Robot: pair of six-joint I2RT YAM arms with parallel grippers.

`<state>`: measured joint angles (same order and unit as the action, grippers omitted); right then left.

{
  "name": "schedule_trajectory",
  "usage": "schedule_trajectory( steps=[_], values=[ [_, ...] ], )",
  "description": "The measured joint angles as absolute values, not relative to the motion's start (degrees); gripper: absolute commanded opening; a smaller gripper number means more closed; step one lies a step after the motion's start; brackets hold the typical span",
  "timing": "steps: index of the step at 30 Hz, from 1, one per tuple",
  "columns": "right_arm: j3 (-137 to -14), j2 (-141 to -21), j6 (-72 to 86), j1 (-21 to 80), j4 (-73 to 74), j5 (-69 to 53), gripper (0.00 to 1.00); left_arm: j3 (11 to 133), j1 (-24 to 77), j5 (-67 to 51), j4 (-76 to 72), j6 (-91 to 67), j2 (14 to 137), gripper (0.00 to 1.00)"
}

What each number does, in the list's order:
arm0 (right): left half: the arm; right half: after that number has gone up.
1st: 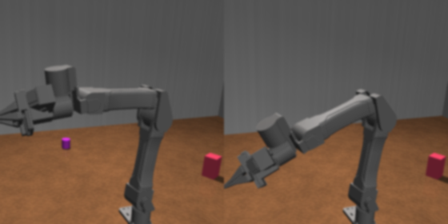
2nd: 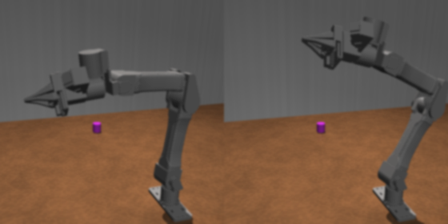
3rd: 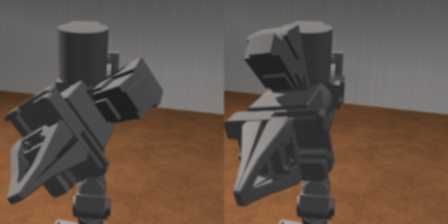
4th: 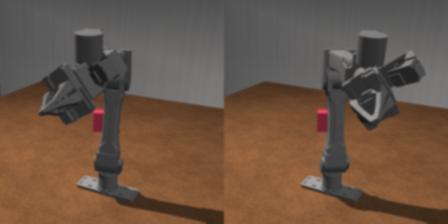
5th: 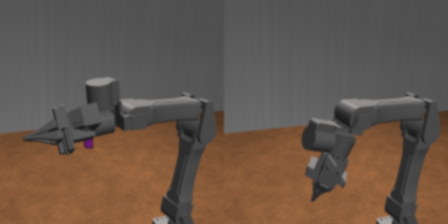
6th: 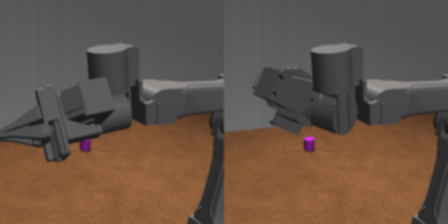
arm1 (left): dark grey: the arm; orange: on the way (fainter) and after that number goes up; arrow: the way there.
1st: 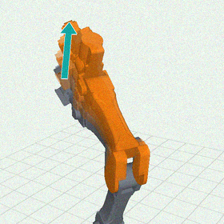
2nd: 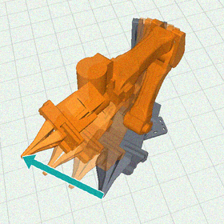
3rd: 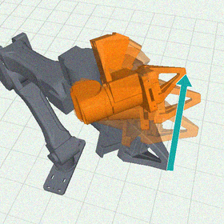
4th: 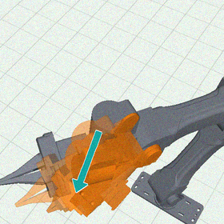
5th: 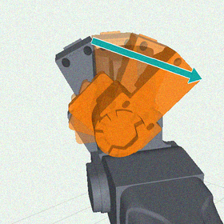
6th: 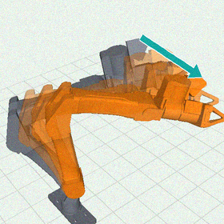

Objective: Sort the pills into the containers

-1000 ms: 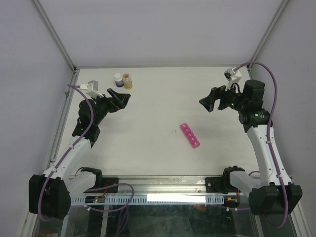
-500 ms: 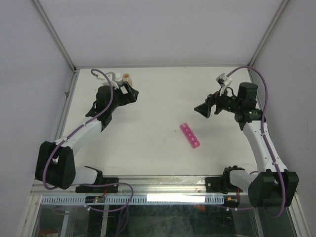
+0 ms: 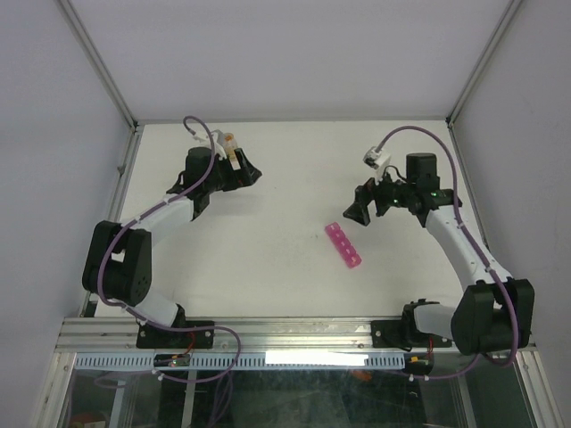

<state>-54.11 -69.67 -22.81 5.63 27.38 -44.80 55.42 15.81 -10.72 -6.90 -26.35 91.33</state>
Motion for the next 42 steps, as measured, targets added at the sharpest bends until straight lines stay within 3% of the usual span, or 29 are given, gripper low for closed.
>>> schedule_trajectory(
  steps=[9, 18, 31, 39, 42],
  values=[
    [-51.8, -76.8, -26.3, 21.0, 31.6, -29.7, 0.98, 35.7, 16.6, -22.3, -16.9, -33.0, 77.4, 0.91],
    [-49.8, -83.4, -26.2, 25.6, 33.3, -19.8, 0.79, 27.7, 18.9, -29.5, -24.5, -38.6, 70.3, 0.91],
    [-49.8, -88.4, -26.7, 30.7, 33.9, -17.6, 0.57, 21.9, 21.1, -30.7, -27.6, -40.2, 63.3, 0.91],
    [-49.5, -87.7, -34.5, 40.0, 34.3, -21.4, 0.55, 18.7, 26.4, -29.5, -29.1, -40.0, 59.7, 0.90],
    [-47.9, -85.9, -39.0, 43.8, 34.6, -23.2, 0.59, 15.8, 28.8, -27.4, -29.3, -40.0, 57.4, 0.89]
  ],
)
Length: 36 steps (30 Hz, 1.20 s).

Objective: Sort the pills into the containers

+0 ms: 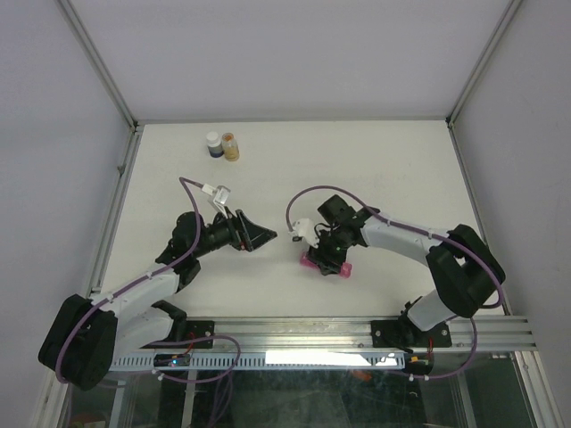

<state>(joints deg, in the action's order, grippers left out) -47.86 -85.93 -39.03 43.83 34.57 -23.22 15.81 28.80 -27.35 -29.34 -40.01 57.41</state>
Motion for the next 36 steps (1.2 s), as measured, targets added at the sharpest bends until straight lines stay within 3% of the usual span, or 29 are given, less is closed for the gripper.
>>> schedule_trajectory(
  steps=[5, 11, 15, 20, 26, 36],
  values=[
    [-47.2, -81.9, -43.1, 43.5, 37.1, -26.2, 0.73, 9.4, 33.4, -24.0, -30.1, -41.1, 51.5, 0.87],
    [-46.9, -72.5, -50.9, 32.5, 41.1, -36.2, 0.98, 5.7, 40.3, -20.1, -33.6, -39.5, 46.9, 0.85],
    [-40.2, -62.0, -63.9, 25.9, 42.4, -45.0, 0.98, 4.3, 51.5, -16.4, -41.9, -29.8, 48.3, 0.88],
    [-36.7, -61.9, -71.5, 24.2, 44.0, -47.4, 0.98, 4.0, 62.2, -12.8, -51.3, -10.9, 57.8, 0.92],
    [-35.2, -62.1, -75.2, 24.1, 42.2, -47.7, 0.97, 6.7, 63.4, -10.8, -55.8, 7.5, 74.7, 0.96],
    [-35.0, -66.0, -78.3, 25.3, 42.3, -47.3, 0.93, 13.5, 63.4, -12.0, -59.7, 17.3, 88.7, 0.93]
  ],
)
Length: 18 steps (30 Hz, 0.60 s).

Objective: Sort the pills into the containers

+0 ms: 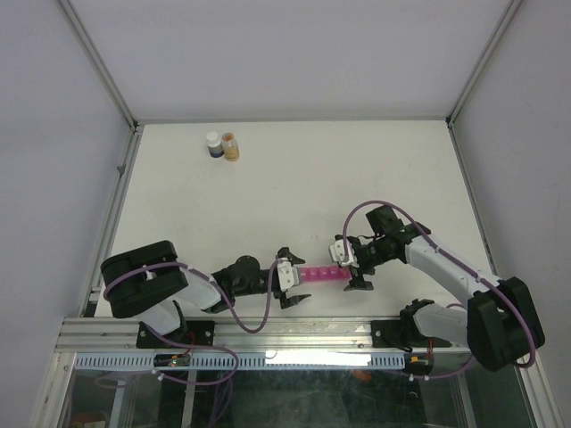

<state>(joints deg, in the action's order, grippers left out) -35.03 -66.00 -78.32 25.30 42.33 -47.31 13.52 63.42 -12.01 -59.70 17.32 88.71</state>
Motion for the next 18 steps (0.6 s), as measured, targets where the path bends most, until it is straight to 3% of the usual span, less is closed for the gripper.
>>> schedule_trajectory(
  steps=[6, 13, 18],
  values=[
    [-35.0, -67.9, -78.0, 26.5, 41.9, -45.6, 0.90, 15.6, 63.4, -11.6, -61.2, 17.6, 96.6, 0.84],
    [-35.0, -69.5, -73.9, 29.9, 37.4, -41.9, 0.78, 17.6, 63.4, -9.6, -62.4, 17.6, 99.1, 0.69],
    [-35.0, -70.5, -71.3, 31.5, 34.8, -40.3, 0.71, 17.9, 63.4, -8.9, -62.8, 17.5, 99.9, 0.63]
  ],
)
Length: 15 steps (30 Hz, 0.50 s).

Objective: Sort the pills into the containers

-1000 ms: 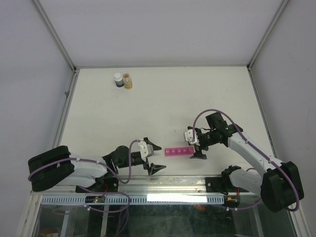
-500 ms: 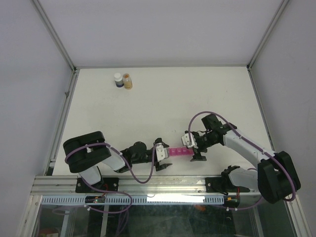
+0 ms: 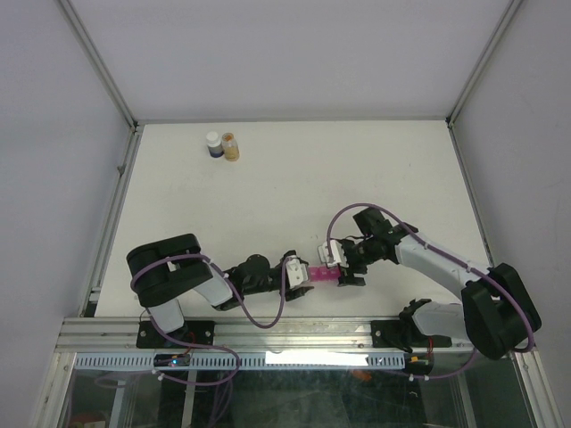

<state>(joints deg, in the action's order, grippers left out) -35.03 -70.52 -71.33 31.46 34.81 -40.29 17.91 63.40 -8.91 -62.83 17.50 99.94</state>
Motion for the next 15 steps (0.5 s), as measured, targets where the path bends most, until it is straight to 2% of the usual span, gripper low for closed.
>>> schedule_trajectory(
  steps=[6, 15],
  values=[
    [-35.0, -72.1, -69.0, 32.8, 32.7, -39.0, 0.64, 18.7, 63.4, -9.0, -63.1, 17.3, 101.3, 0.57],
    [-35.0, -73.6, -67.0, 33.6, 31.2, -37.1, 0.56, 18.9, 63.4, -9.0, -63.8, 17.1, 102.0, 0.54]
  ],
)
